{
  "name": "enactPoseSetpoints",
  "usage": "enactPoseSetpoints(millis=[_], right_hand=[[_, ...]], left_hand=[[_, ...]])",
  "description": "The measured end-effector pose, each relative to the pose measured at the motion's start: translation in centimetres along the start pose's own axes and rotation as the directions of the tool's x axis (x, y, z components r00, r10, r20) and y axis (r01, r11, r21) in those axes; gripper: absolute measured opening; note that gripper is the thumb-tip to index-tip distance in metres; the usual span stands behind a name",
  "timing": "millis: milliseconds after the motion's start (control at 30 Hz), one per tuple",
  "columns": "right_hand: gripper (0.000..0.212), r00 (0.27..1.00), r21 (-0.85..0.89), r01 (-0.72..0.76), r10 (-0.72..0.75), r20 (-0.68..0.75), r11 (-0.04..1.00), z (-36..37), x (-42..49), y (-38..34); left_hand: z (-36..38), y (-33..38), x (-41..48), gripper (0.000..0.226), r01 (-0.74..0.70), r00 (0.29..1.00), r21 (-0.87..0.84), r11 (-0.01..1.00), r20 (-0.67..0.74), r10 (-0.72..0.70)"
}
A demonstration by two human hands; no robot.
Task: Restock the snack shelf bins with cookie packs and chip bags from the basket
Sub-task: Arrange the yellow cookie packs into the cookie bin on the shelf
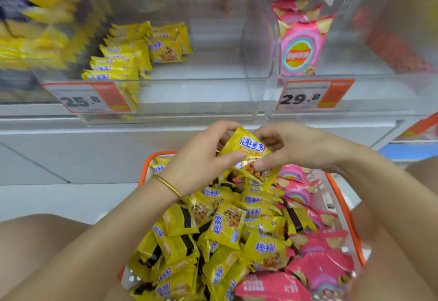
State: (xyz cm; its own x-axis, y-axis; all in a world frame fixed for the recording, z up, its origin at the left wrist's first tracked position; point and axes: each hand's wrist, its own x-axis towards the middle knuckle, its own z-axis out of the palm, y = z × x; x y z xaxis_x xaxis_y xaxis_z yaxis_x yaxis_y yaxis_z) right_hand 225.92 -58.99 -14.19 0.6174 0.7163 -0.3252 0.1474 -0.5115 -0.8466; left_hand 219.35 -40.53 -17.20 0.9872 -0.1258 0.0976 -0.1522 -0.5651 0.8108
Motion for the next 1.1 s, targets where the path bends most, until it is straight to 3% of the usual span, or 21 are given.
enactPoseSetpoints(millis=[67, 133, 200, 267, 367, 433, 500, 733, 900, 1100], right_hand=[[0.033, 0.998, 0.119, 0.061, -0.061, 0.001, 0.991, -0.7, -0.1, -3.4], [0.036, 0.988, 0.137, 0.15, -0.144, -0.058, 0.979, -1.6, 0.6, -7.2], [0.034, 0.96, 0.073, 0.235, -0.219, -0.177, 0.969, -2.8, 2.5, -10.8], [0.031, 0.919, -0.093, 0.251, -0.268, -0.291, 0.963, -3.7, 6.0, -13.5], [0.032, 0.874, -0.527, 0.049, -0.291, -0.388, 0.848, -4.0, 13.7, -14.8], [0.038, 0.886, -0.687, -0.042, -0.291, -0.362, 0.726, -3.4, 18.6, -14.2], [0.043, 0.904, -0.769, -0.058, -0.294, -0.311, 0.637, -2.7, 22.5, -13.2], [0.048, 0.874, -0.832, -0.086, -0.36, -0.327, 0.548, -1.7, 26.7, -13.0], [0.045, 0.838, -0.908, -0.142, -0.439, -0.323, 0.395, -1.6, 27.2, -12.8], [0.05, 0.835, -0.889, -0.133, -0.434, -0.339, 0.438, -2.0, 25.7, -13.2]], left_hand=[[-2.8, 1.3, 0.7, 0.038, -0.043, 0.994, -0.108, 0.993, -0.103, 0.032], [-6.1, 2.3, 1.6, 0.034, -0.138, 0.957, -0.104, 0.985, -0.268, 0.106], [-9.7, 2.6, 2.5, 0.025, -0.184, 0.853, 0.05, 0.982, -0.489, 0.184], [-12.9, 1.4, 3.3, 0.023, -0.037, 0.774, 0.281, 0.959, -0.599, 0.205], [-14.6, -1.5, 3.3, 0.037, 0.216, 0.836, 0.56, 0.799, -0.53, 0.145], [-14.0, -2.6, 3.0, 0.04, 0.283, 0.849, 0.657, 0.699, -0.511, 0.137], [-13.5, -2.8, 2.8, 0.043, 0.306, 0.838, 0.658, 0.688, -0.529, 0.134], [-13.5, -2.8, 2.9, 0.045, 0.238, 0.8, 0.618, 0.749, -0.562, 0.209], [-13.6, -3.2, 3.1, 0.041, 0.204, 0.789, 0.637, 0.743, -0.556, 0.26], [-13.5, -4.0, 2.9, 0.035, 0.13, 0.74, 0.681, 0.72, -0.55, 0.387]])
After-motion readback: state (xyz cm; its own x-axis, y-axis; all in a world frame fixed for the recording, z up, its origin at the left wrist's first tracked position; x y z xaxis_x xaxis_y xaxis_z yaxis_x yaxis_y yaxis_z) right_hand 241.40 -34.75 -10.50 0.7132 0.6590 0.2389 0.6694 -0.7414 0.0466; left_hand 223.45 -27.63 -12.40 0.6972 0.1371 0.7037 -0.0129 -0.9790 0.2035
